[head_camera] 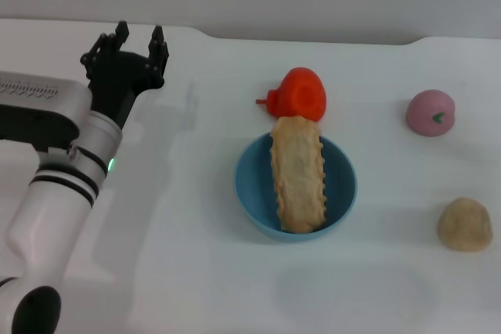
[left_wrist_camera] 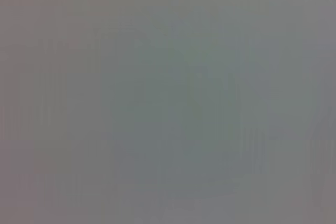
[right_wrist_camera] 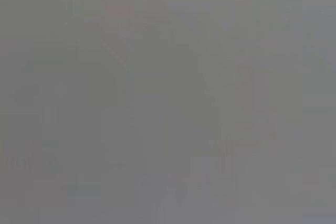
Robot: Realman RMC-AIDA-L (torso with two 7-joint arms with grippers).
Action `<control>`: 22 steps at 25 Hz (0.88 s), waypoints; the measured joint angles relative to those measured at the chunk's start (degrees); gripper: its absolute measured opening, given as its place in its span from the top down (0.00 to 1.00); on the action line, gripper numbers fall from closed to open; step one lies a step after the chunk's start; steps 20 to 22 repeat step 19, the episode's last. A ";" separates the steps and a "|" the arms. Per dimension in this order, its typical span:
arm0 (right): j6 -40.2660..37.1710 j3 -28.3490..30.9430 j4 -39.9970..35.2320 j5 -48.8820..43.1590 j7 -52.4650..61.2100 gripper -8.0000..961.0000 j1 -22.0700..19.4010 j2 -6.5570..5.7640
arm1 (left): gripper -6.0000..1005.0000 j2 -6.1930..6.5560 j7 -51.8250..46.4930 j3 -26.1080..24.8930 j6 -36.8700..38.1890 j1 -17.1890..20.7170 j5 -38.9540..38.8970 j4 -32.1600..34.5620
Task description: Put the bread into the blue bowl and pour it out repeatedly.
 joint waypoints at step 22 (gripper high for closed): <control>7.35 3.19 3.32 0.03 -2.43 0.40 4.82 -0.24 | 0.53 -0.01 -3.16 4.09 0.74 0.04 -0.03 -1.96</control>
